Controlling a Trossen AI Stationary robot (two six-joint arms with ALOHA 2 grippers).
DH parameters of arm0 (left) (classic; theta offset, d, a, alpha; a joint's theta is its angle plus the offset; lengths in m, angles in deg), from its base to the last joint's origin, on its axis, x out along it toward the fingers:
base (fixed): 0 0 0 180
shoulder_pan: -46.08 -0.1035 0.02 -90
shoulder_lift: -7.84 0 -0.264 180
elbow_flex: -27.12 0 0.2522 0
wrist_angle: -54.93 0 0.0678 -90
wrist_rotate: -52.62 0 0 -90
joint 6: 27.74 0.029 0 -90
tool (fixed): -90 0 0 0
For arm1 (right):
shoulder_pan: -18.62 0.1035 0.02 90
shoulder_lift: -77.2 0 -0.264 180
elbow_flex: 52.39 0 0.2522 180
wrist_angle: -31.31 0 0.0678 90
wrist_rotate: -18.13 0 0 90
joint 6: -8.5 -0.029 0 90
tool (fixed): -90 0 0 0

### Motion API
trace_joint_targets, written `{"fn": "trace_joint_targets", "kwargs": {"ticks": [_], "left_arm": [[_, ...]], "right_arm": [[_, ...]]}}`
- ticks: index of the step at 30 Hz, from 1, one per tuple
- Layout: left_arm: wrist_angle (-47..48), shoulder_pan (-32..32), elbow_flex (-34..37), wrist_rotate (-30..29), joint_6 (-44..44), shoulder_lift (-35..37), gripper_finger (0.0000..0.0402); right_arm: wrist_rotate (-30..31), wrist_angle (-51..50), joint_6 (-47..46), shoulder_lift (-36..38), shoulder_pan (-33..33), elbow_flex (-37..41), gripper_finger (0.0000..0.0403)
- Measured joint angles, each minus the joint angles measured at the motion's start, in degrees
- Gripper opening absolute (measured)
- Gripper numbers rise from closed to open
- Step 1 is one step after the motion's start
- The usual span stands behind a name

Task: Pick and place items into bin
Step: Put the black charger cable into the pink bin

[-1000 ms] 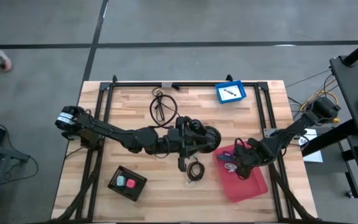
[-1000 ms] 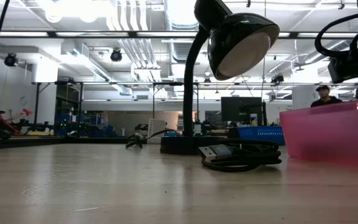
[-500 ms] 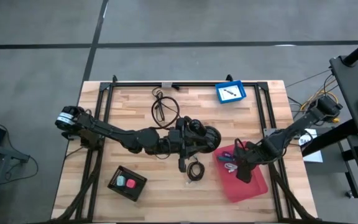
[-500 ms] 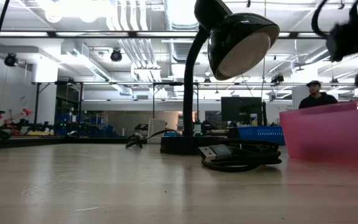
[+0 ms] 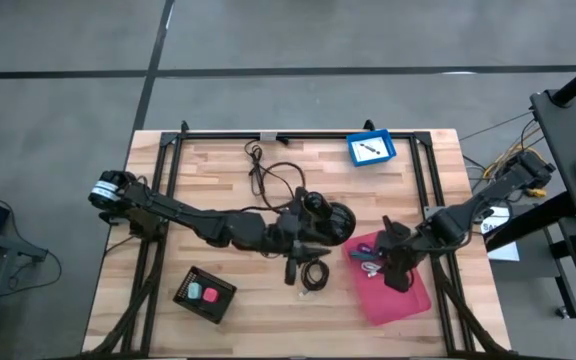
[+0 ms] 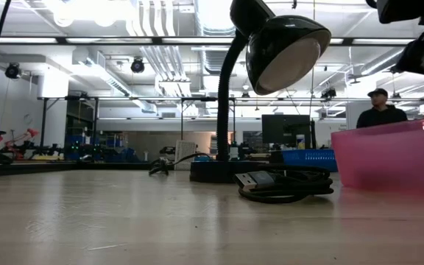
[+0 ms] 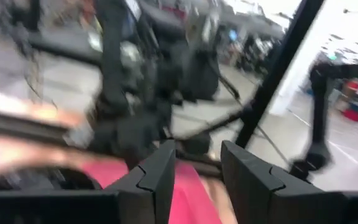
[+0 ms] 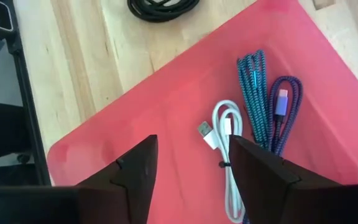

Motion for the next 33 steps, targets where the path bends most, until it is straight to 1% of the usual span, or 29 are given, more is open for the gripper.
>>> {"fn": "trace_joint_targets", "kwargs": {"ticks": [5,8,11,23,25,27,31,33], "left_arm": [[6.48,0.16,0.07,3.77,-9.51,0.00,0.0114],[9.64,0.56,0.12,4.67,-12.56,0.00,0.0114],[11.56,1.27,0.21,5.21,-12.89,0.00,0.0114],[11.79,3.84,0.22,5.42,-12.89,0.00,0.0114],[12.23,4.03,0.22,5.43,-12.88,0.00,0.0114],[13.56,4.13,0.22,5.45,-12.89,0.00,0.0114],[14.43,4.17,0.22,5.70,-12.88,0.18,0.0114],[14.41,4.17,0.22,5.73,-12.85,0.51,0.0114]], "right_arm": [[0.36,-0.01,0.88,-0.30,0.00,0.04,0.0177],[0.44,-0.03,2.08,-0.54,0.00,0.04,0.0175],[1.24,-0.02,2.15,-0.49,0.00,0.04,0.0176],[1.34,0.72,2.04,-0.43,0.00,0.04,0.0172],[1.34,2.85,2.67,-0.43,0.00,0.04,0.0171],[1.34,7.66,5.30,-0.43,0.00,0.04,0.0171],[1.35,20.76,15.95,-0.49,0.00,0.04,0.0171],[1.51,25.31,21.72,-0.53,0.00,0.04,0.0171]]}}
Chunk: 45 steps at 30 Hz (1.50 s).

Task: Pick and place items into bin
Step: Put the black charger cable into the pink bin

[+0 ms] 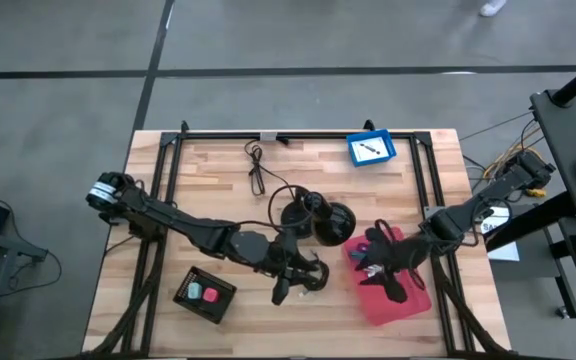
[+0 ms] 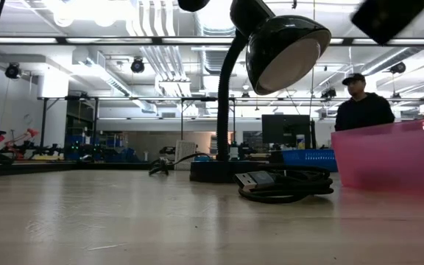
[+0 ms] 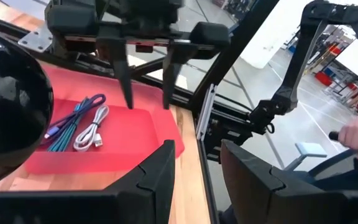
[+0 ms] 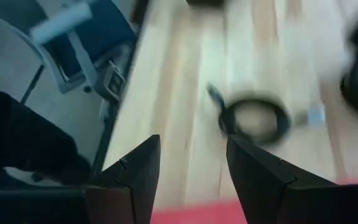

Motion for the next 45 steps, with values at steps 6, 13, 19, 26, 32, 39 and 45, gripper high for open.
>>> {"fn": "trace_joint_targets", "kwargs": {"ticks": [6,13,19,26,32,39,45], "left_arm": [[0.20,0.00,0.00,0.01,0.03,1.89,0.0114],[0.15,-0.09,-0.02,-0.02,0.23,5.74,0.0114],[2.10,-0.15,0.00,-0.40,0.60,7.82,0.0114],[2.82,-0.48,0.00,-0.91,0.69,8.65,0.0114],[3.40,-0.55,0.02,-0.97,0.69,8.65,0.0114],[3.21,-0.55,0.02,-0.97,0.16,8.72,0.0114],[3.19,-0.55,0.02,-0.97,0.16,8.82,0.0114]], "right_arm": [[4.29,5.13,10.81,0.00,-0.07,0.00,0.0171],[4.19,6.11,16.20,-2.97,0.00,-0.28,0.0171],[4.20,6.35,22.55,-11.32,0.00,-3.39,0.0171],[4.26,0.12,25.57,-21.43,-0.02,-11.99,0.0190],[4.12,-1.89,26.63,-26.67,-0.29,-16.55,0.0224],[3.68,-1.67,28.28,-30.96,-1.79,-17.92,0.0237],[4.16,-1.48,29.01,-36.21,-2.10,-17.55,0.0230]]}}
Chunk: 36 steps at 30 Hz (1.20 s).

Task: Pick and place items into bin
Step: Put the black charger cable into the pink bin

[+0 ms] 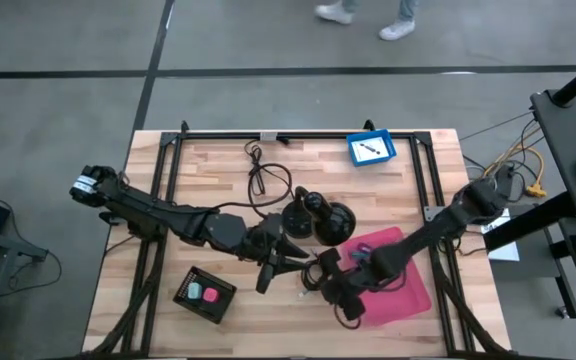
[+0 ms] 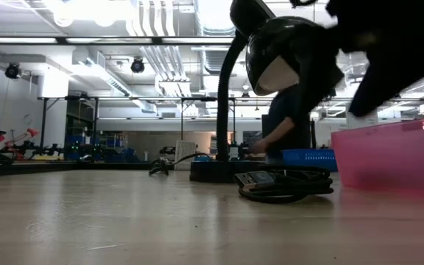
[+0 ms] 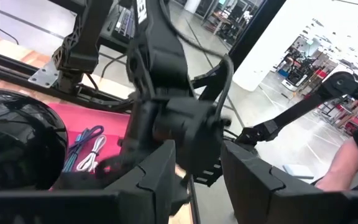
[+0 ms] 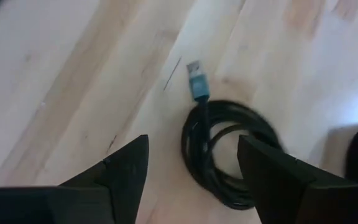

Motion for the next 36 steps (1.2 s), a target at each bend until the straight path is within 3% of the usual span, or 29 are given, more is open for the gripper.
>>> {"fn": "trace_joint_targets", "kwargs": {"ticks": [10,24,29,36], "left_arm": [[-0.15,0.00,0.00,0.00,-0.02,0.09,0.0114],[-0.36,0.04,0.02,0.00,-0.06,0.41,0.0114],[-0.70,0.04,0.02,0.00,-0.04,1.45,0.0114],[-0.58,0.00,0.02,0.01,-0.02,2.65,0.0114]], "right_arm": [[0.12,-0.04,-6.92,-6.84,-0.95,-1.04,0.0228],[0.01,0.34,-14.70,-7.90,-4.12,-1.27,0.0220],[-0.56,0.66,-14.07,-8.76,-4.13,-1.25,0.0204],[-6.46,1.07,-14.19,-11.91,-4.15,-1.93,0.0152]]}}
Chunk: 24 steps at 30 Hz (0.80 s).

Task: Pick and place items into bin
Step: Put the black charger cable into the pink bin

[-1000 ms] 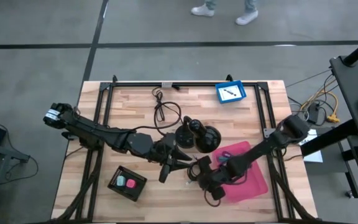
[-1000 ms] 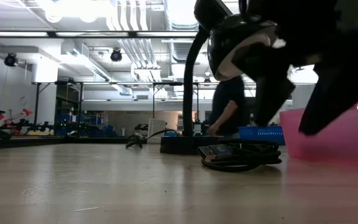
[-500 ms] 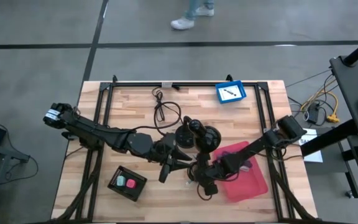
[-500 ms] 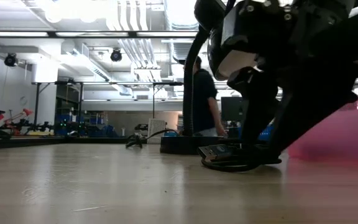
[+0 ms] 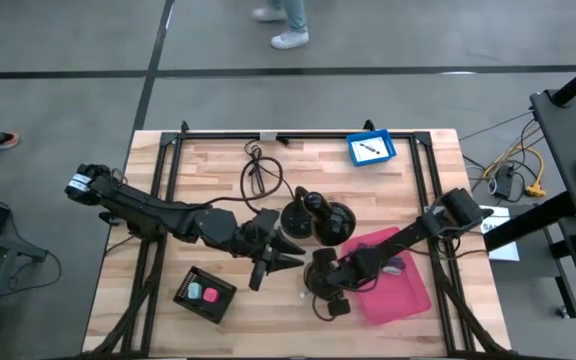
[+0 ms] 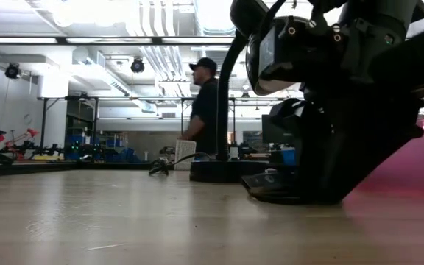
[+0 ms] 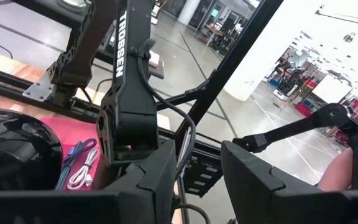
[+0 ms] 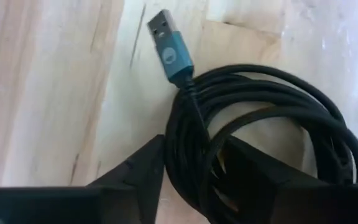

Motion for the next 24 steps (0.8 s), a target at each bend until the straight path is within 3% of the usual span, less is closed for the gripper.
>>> {"fn": "trace_joint_targets", "kwargs": {"ticks": [11,24], "left_arm": [[0.41,0.00,0.00,0.01,0.07,0.34,0.0114],[0.45,-0.02,0.00,0.01,0.44,1.43,0.0114]], "right_arm": [[-2.17,-1.65,-0.39,1.13,0.12,-2.54,0.0025],[-6.23,-16.21,-0.15,6.39,0.12,-9.50,0.0028]]}}
